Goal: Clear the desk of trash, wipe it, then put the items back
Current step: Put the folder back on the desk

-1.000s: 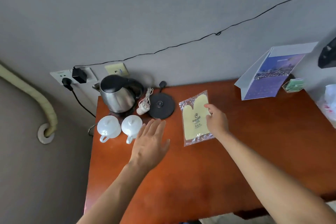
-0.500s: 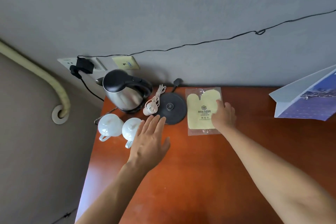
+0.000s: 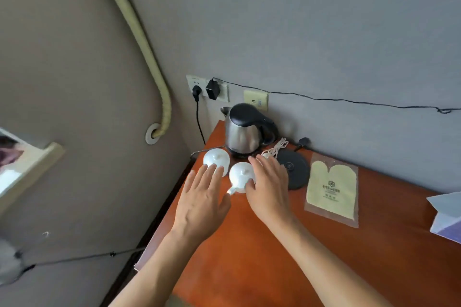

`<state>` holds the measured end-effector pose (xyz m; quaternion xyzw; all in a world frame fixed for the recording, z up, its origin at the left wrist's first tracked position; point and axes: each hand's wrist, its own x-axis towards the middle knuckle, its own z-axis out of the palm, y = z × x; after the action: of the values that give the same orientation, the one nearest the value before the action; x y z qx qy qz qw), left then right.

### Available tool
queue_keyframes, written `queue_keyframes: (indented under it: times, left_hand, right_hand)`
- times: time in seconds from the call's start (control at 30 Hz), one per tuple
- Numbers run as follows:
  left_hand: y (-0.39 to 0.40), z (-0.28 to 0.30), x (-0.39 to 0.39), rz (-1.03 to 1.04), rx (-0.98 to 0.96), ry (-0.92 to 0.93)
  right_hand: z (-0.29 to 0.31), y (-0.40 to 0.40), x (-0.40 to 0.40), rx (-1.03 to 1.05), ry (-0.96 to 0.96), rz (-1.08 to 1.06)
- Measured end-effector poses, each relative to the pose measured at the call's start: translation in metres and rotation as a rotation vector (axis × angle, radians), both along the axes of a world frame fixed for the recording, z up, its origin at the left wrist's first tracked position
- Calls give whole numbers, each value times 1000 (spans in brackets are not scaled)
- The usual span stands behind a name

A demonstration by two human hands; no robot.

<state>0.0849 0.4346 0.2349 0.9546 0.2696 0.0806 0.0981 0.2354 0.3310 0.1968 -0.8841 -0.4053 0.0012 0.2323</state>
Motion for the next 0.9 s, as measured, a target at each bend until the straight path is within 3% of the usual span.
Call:
queue_keyframes:
  times: [0.23, 0.5, 0.67, 0.9]
  left_hand:
    - [59, 23, -206, 410, 19, -118]
    - [91, 43, -488, 859, 123, -48]
    - [66, 48, -630, 1142, 134, 2]
    - [-12, 51, -764, 1587, 115, 42]
  right_hand:
    - [47, 108, -200, 151, -7, 356]
    - [71, 192, -469, 142, -4, 826]
    - [87, 212, -619, 150, 21, 1152]
    - [100, 197, -785, 122, 76, 1572]
